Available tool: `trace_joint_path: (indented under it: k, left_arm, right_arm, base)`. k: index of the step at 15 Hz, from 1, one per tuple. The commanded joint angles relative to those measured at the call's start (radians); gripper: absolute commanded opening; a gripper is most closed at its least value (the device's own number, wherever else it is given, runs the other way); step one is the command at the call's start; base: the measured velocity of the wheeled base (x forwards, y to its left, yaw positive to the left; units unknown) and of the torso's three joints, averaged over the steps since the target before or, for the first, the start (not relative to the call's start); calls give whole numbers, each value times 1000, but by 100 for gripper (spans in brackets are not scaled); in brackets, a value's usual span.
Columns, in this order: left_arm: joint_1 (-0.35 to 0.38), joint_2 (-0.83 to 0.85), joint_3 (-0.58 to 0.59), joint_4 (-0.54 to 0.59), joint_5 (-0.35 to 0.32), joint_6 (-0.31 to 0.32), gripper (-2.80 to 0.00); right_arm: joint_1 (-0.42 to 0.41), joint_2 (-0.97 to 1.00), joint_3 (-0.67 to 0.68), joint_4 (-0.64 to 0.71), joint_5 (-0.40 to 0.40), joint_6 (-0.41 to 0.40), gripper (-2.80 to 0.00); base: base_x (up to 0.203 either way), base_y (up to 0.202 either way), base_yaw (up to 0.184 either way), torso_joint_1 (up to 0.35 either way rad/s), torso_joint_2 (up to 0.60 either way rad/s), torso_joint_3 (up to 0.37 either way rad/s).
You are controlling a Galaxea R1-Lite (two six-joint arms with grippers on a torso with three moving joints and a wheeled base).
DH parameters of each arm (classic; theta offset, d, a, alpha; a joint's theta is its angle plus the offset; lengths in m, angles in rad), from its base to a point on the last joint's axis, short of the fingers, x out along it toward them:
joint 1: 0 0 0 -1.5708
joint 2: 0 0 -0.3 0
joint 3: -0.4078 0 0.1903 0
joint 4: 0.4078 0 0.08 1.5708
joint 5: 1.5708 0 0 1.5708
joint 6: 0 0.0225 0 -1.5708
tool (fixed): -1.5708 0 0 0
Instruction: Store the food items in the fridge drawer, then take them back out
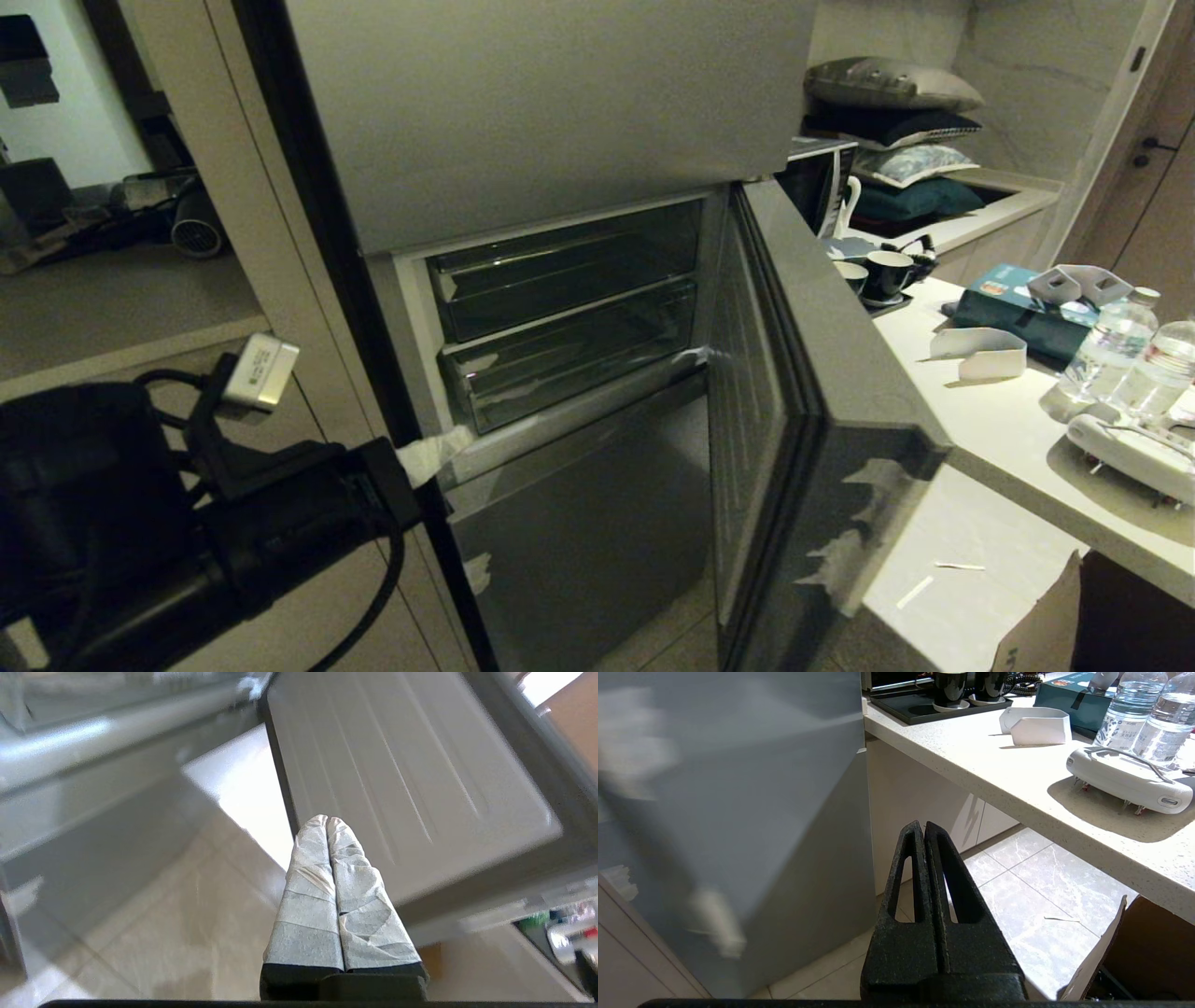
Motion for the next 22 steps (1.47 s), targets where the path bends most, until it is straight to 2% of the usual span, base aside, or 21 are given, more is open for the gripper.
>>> trace_joint_path:
  k: [1, 4, 6, 8, 10, 12, 13, 16, 17, 19, 22]
  left_arm:
    - [2, -86, -11, 2, 19, 17, -280]
    - [10, -221, -27, 38, 51, 117, -280]
    - [12, -335, -47, 135, 69, 198, -280]
    - [13, -481, -76, 294, 77, 264, -280]
    - [13, -637, -112, 510, 101, 293, -280]
    - [33, -770, -146, 729, 164, 312, -280]
    - [84, -805, -154, 776, 185, 329, -280]
    - [368, -866, -131, 835, 207, 397, -280]
    - [437, -901, -100, 845, 210, 420, -280]
    - [499, -975, 7, 856, 216, 465, -280]
    - [573, -1042, 142, 859, 219, 485, -280]
  right_arm:
    - [0, 0, 31, -1, 0, 0, -280]
    - [0, 0, 31, -1, 0, 0, -280]
    - [1, 0, 31, -1, 0, 0, -280]
    - [0, 0, 31, -1, 0, 0, -280]
    - [1, 0, 31, -1, 0, 0, -280]
    - [2, 0, 31, -1, 0, 0, -280]
    - [0, 0, 31, -1, 0, 0, -280]
    - [0, 0, 31, -1, 0, 0, -280]
    - [0, 0, 31, -1, 0, 0, -280]
    - [1, 0, 31, -1, 0, 0, -280]
    - [0, 0, 31, -1, 0, 0, -280]
  base:
    - [0, 0, 0, 0, 0, 0]
    - [0, 0, 0, 0, 0, 0]
    - [0, 0, 0, 0, 0, 0]
    - [0, 0, 0, 0, 0, 0]
    - [0, 0, 0, 0, 0, 0]
    - [0, 0, 0, 0, 0, 0]
    - [0, 0, 0, 0, 0, 0]
    - [0, 0, 0, 0, 0, 0]
    - [0, 0, 0, 0, 0, 0]
    - [0, 0, 0, 0, 0, 0]
    - [0, 0, 0, 0, 0, 0]
